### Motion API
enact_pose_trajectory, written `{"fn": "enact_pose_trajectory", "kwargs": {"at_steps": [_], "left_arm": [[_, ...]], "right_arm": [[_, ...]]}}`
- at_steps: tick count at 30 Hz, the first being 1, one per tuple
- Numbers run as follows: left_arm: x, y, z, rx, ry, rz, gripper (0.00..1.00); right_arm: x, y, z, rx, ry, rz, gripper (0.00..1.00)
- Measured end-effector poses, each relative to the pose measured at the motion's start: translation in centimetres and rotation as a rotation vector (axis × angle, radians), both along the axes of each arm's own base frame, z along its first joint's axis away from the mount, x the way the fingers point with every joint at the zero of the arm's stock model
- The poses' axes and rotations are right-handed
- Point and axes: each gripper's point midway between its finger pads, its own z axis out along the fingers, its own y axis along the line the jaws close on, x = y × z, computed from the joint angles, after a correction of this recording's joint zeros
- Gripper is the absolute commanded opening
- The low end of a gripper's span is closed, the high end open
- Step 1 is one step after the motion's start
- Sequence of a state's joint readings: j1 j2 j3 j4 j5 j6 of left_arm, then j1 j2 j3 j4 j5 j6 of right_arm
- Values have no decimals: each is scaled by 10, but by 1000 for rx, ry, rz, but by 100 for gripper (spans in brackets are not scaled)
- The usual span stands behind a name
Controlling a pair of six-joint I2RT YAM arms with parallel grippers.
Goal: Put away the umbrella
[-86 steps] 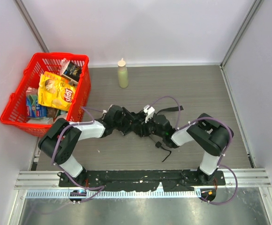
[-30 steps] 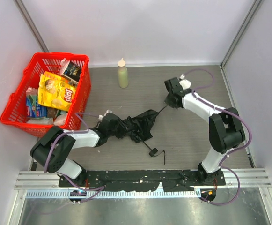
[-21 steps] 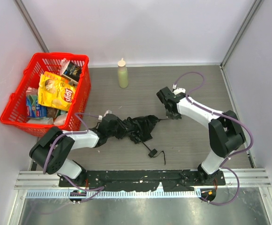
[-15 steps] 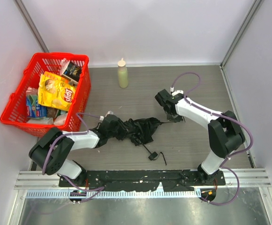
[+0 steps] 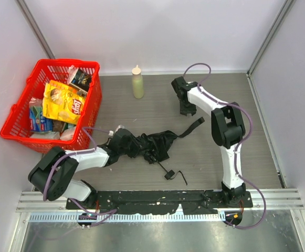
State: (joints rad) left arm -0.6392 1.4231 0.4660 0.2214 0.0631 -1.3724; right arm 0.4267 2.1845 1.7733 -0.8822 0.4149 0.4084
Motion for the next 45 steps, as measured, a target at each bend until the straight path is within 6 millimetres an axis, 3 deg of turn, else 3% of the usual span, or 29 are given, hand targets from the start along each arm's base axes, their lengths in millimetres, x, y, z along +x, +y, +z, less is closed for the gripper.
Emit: {"fn": "enact_pose_trajectory", "kwargs": {"at_steps": [2, 4, 8, 11, 13, 17, 19, 24, 27, 30, 33, 37, 41, 42, 45], "left_arm": [[-1, 2, 0, 8, 0, 7, 0], [-1, 3, 0, 10, 1, 9, 0], [-1, 3, 0, 10, 6, 13, 0], [-1, 4, -1, 28, 29, 21, 0], [1, 5, 0, 52, 53, 28, 0], [2, 8, -1, 94, 102, 50, 0], [2, 9, -1, 106, 122, 64, 0], [4, 7, -3, 121, 170, 83, 0], [7, 4, -4, 128, 197, 93, 0], [10, 0, -3, 129, 208, 99, 0], [9, -1, -3, 134, 217, 102, 0], [10, -2, -3, 132, 219, 117, 0], [12, -1, -3, 132, 205, 127, 0], [13, -1, -4, 133, 199, 127, 0], [15, -1, -5, 133, 181, 124, 2]], "right_arm": [[0, -3, 10, 26, -24, 5, 47], [-13, -9, 26, 51, -58, 9, 49], [-60, -18, 65, 152, -148, 45, 51], [-91, -6, 80, 274, -236, 141, 56], [-118, 16, 76, 311, -302, 273, 58], [-206, 105, 51, 387, -331, 712, 62], [-231, 133, 48, 417, -361, 847, 62], [-225, 175, 52, 432, -471, 931, 63], [-219, 201, 39, 413, -472, 963, 63], [-214, 215, 24, 384, -467, 969, 62], [-207, 214, 9, 325, -465, 942, 59], [-194, 208, -7, 245, -486, 880, 39], [-189, 208, -10, 207, -524, 857, 12], [-189, 208, -10, 205, -533, 855, 1], [-188, 208, -11, 203, -554, 858, 1]]}}
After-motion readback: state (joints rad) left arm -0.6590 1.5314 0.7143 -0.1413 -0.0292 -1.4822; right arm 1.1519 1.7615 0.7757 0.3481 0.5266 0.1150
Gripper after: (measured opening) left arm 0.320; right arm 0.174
